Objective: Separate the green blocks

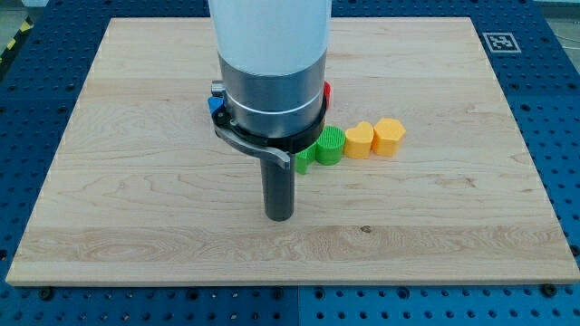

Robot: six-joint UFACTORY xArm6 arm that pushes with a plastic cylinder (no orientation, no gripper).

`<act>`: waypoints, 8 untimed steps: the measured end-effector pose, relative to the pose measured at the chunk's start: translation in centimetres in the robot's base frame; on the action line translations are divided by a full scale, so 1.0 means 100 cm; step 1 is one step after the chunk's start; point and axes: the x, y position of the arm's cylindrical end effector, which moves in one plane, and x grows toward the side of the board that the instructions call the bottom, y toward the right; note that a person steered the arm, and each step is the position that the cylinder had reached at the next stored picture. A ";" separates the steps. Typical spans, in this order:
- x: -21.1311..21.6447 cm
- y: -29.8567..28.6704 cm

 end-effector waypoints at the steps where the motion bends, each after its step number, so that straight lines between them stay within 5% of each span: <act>1: 0.000 0.024; 6: -0.070 0.063; 8: -0.070 0.003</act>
